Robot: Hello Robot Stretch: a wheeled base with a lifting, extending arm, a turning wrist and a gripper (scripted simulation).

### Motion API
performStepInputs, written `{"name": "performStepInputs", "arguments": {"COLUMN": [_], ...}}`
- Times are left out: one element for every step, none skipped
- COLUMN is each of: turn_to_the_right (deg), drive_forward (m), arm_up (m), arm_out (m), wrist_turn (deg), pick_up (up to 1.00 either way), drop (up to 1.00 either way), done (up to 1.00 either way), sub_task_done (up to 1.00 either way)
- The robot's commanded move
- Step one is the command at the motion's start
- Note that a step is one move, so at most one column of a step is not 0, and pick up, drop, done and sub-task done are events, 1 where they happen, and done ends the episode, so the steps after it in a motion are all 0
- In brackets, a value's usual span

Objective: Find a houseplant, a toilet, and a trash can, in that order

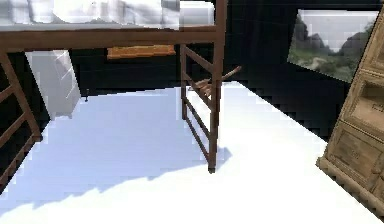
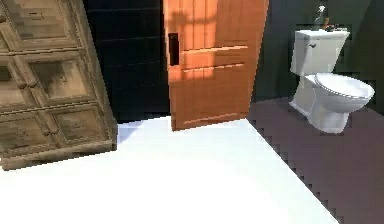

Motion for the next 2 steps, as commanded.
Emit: {"name": "performStepInputs", "arguments": {"turn_to_the_right": [-45.0, -45.0], "drive_forward": [0.00, 0.00], "arm_up": [0.00, 0.00], "arm_out": [0.00, 0.00], "wrist_turn": [0.0, 0.0], "pick_up": [0.00, 0.00], "drop": [0.00, 0.00], "done": [0.00, 0.00], "sub_task_done": [0.00, 0.00]}}
